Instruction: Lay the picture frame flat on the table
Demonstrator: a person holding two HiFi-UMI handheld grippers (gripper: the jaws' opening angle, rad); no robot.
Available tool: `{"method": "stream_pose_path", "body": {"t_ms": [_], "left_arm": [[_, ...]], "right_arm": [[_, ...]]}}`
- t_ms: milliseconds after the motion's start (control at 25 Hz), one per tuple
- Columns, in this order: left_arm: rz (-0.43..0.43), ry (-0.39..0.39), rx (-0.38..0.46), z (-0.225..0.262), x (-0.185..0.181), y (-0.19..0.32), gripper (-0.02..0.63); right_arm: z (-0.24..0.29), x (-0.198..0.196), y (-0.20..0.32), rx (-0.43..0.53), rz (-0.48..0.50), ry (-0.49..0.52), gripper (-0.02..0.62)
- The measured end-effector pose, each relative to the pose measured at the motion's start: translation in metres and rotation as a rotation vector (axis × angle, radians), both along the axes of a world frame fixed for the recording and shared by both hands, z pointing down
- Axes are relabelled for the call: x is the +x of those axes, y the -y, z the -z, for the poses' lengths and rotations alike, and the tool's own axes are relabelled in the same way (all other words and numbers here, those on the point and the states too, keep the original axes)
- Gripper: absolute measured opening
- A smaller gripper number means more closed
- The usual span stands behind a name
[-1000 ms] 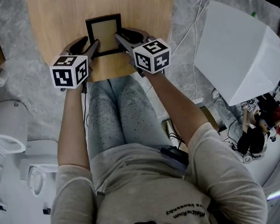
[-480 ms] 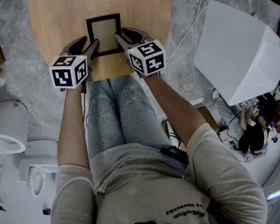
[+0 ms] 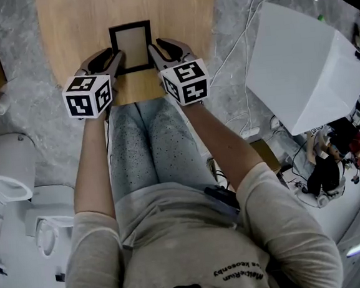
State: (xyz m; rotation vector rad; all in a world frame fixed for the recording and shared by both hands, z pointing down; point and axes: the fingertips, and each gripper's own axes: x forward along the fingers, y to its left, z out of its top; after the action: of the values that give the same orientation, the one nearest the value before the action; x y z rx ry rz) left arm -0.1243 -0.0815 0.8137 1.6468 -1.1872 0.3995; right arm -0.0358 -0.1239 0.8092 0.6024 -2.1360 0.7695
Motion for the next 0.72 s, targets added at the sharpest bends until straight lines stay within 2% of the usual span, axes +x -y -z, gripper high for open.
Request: {"method": "stream_pose_path", "body": {"t_ms": [320, 720], "left_arm": [[0.015, 0.001, 0.076, 0.04, 0.011, 0.001, 0.026], [-0.004, 0.041, 0.174, 0.111, 0.012, 0.009, 0.009]], "right_arm": [[0.044, -0.008, 0.0, 0.02, -0.015, 0.052, 0.026], [0.108, -0.014, 0.001, 0.065, -0.029, 0.097, 0.011]]}}
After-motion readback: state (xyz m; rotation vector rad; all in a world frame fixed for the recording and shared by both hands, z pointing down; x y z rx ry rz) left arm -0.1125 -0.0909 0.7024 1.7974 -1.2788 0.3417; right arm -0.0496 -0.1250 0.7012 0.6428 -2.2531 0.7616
